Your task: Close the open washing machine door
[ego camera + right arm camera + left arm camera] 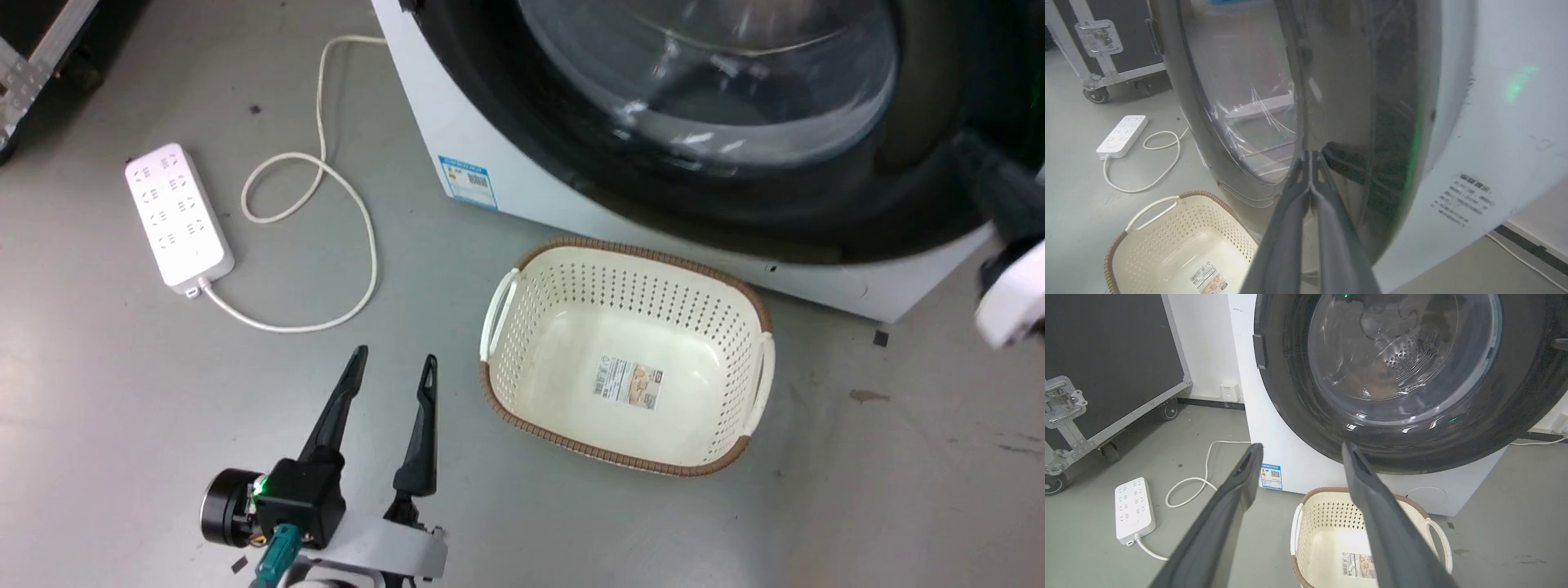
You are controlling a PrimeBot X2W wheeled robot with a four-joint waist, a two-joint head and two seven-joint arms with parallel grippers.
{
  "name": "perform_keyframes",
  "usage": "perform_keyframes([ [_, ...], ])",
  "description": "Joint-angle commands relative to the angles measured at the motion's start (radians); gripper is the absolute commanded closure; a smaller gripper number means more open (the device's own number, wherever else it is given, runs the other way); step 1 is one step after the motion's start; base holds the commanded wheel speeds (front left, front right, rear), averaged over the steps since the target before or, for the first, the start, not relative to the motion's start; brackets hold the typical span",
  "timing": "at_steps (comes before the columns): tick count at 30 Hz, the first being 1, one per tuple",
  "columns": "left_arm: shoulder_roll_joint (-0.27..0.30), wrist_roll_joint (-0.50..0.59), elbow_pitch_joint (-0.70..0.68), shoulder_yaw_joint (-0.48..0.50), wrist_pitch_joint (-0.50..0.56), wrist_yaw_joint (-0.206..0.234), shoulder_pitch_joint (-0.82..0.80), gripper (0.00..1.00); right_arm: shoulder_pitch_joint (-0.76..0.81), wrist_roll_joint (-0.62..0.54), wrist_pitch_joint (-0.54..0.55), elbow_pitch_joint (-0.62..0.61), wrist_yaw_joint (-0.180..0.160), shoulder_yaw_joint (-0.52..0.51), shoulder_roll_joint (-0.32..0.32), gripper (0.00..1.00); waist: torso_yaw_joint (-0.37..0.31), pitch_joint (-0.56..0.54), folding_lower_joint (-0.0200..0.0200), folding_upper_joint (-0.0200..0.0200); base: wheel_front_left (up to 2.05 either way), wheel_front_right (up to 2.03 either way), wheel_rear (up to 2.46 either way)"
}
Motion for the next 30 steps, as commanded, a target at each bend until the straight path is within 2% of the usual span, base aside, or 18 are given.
perform_keyframes([
  [1,-0.001,-0.003,-0.001,-0.005,-0.004,0.005,-0.020,0.00,-0.042,-0.008,0.006,0.029,-0.002,-0.012,-0.008,1.00,0.003,0.007,-0.0002,-0.0001,0.00,0.00,0.00],
  [9,-0.001,-0.028,-0.003,-0.022,-0.004,0.018,-0.038,0.00,-0.214,-0.025,0.025,0.224,-0.002,-0.097,0.042,1.00,0.003,0.025,-0.0002,-0.0001,0.00,0.00,0.00],
  [16,-0.001,-0.031,0.008,-0.024,-0.004,0.024,-0.043,0.00,-0.226,-0.007,-0.021,0.301,-0.002,-0.074,0.063,1.00,-0.004,0.009,-0.0002,-0.0001,0.00,0.00,0.00],
  [17,-0.001,-0.031,0.010,-0.022,-0.004,0.024,-0.040,0.00,-0.217,0.003,-0.037,0.303,-0.002,-0.069,0.066,0.90,-0.007,0.001,-0.0002,-0.0001,0.00,0.00,0.00],
  [18,-0.001,-0.030,0.013,-0.020,-0.004,0.023,-0.038,0.00,-0.206,0.012,-0.055,0.303,-0.002,-0.065,0.069,0.47,-0.011,-0.008,-0.0002,-0.0001,0.00,0.00,0.00],
  [19,-0.001,-0.028,0.015,-0.017,-0.004,0.022,-0.036,0.00,-0.192,0.022,-0.071,0.302,-0.002,-0.061,0.074,0.00,-0.017,-0.020,-0.0002,-0.0001,0.00,0.00,0.00],
  [20,-0.001,-0.027,0.018,-0.013,-0.004,0.020,-0.032,0.00,-0.176,0.030,-0.088,0.298,-0.002,-0.054,0.080,0.00,-0.024,-0.032,-0.0002,-0.0001,0.00,0.00,0.00],
  [21,-0.001,-0.017,0.032,0.017,-0.004,0.001,-0.003,0.00,-0.057,0.054,-0.165,0.247,-0.002,-0.028,0.114,0.00,-0.076,-0.112,-0.0002,-0.0001,0.00,0.00,0.00],
  [24,-0.001,-0.012,0.046,0.037,-0.004,-0.015,0.019,0.00,0.043,0.050,-0.195,0.198,-0.002,-0.076,0.155,0.00,-0.116,-0.166,-0.0002,-0.0001,0.00,0.00,0.00],
  [30,-0.001,-0.017,0.058,0.073,-0.004,-0.042,0.051,0.00,0.302,-0.107,-0.212,-0.006,-0.002,-0.178,0.255,0.00,-0.192,-0.240,-0.0002,-0.0001,0.00,0.00,0.00],
])
